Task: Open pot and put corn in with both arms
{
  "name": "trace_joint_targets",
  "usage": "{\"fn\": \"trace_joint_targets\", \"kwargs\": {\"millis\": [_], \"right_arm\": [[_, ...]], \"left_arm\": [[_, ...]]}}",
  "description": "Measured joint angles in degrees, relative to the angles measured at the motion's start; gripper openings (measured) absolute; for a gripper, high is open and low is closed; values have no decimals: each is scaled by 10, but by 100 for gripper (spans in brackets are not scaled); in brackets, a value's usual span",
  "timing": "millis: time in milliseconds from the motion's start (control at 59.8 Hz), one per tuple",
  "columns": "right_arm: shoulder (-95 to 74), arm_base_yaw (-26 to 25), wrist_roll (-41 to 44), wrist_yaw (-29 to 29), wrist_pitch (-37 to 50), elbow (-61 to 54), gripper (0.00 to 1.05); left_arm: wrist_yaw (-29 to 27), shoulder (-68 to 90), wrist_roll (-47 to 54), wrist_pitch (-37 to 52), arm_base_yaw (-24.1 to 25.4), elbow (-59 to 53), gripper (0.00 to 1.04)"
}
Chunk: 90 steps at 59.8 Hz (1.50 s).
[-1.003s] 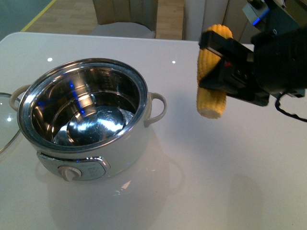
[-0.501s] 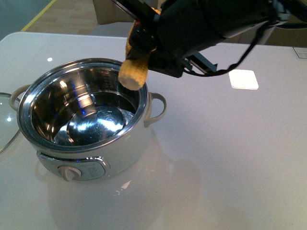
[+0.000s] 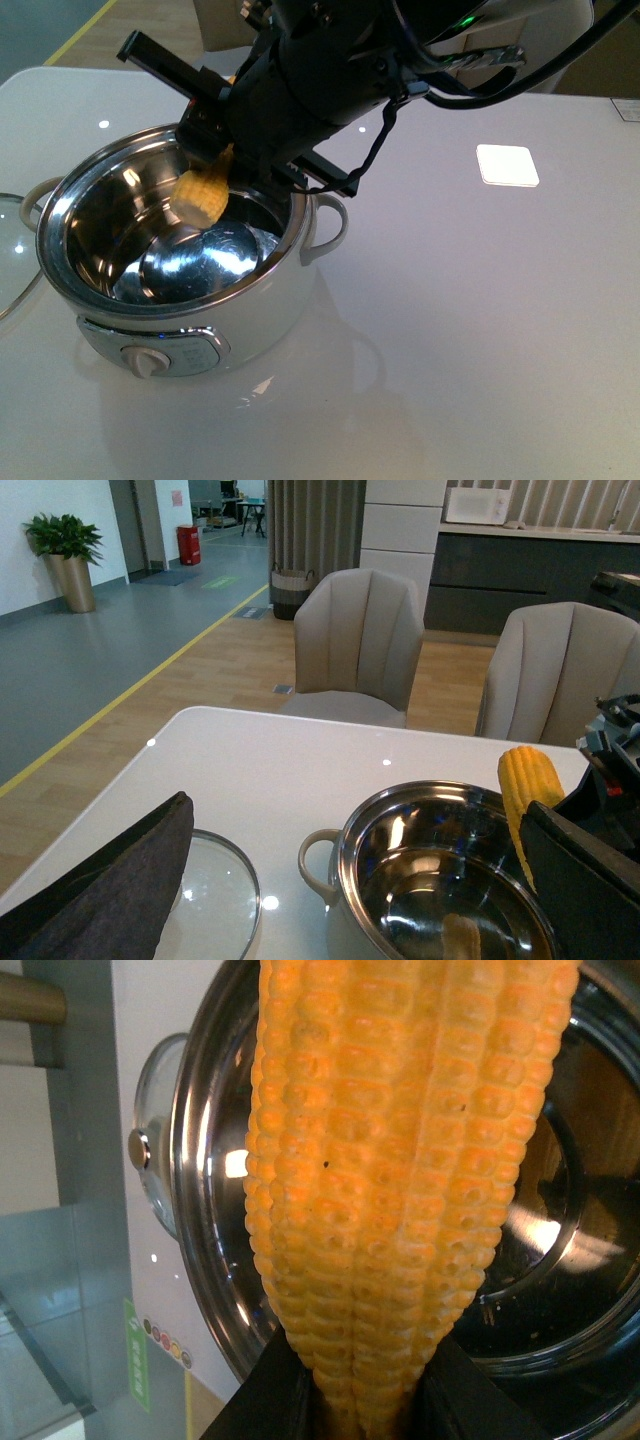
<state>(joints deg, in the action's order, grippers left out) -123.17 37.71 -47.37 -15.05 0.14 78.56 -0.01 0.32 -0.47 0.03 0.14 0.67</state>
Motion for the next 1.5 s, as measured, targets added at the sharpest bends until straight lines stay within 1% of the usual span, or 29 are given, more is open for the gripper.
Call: {"fn": "trace_joint_targets", "kwargs": {"millis": [117,167,234,267,318,451,685,719,819,903,986,1053,1120,1237,1287,1504], "right_arm": [[-11,10,3,2,-9,0,15],[-17,15,7,7,-15,0,19],[-19,18,10,8,-19,0,20],[-20,20,11,8,-19,-1,22],[-20,22,12,8,-20,-2,30],[-20,24,14,9,-16,-13,59],[9,18,19,19,-4,-44,95],[18,15,19,19,1,-51,97],[55,-1,22,19,17,-79,96],[97,-27,28,19,36,-115,96],[147,-63,45,24,43,-158,96],[201,-106,68,29,43,-204,96],[278,-162,115,34,28,-264,96],[376,-219,174,28,-2,-323,96],[416,-238,191,21,-17,-342,96],[634,-320,265,-38,-141,-422,96]], "left_arm": [[0,0,0,0,0,0,98],[0,0,0,0,0,0,98],[0,0,0,0,0,0,98],[0,0,0,0,0,0,98],[0,0,0,0,0,0,98],[0,0,0,0,0,0,98],[0,0,0,0,0,0,98],[0,0,0,0,0,0,98],[0,0,0,0,0,0,98],[0,0,0,0,0,0,98],[0,0,0,0,0,0,98],[0,0,0,0,0,0,98],[0,0,0,0,0,0,98],[0,0,0,0,0,0,98],[0,0,0,0,0,0,98],[0,0,0,0,0,0,98]]}}
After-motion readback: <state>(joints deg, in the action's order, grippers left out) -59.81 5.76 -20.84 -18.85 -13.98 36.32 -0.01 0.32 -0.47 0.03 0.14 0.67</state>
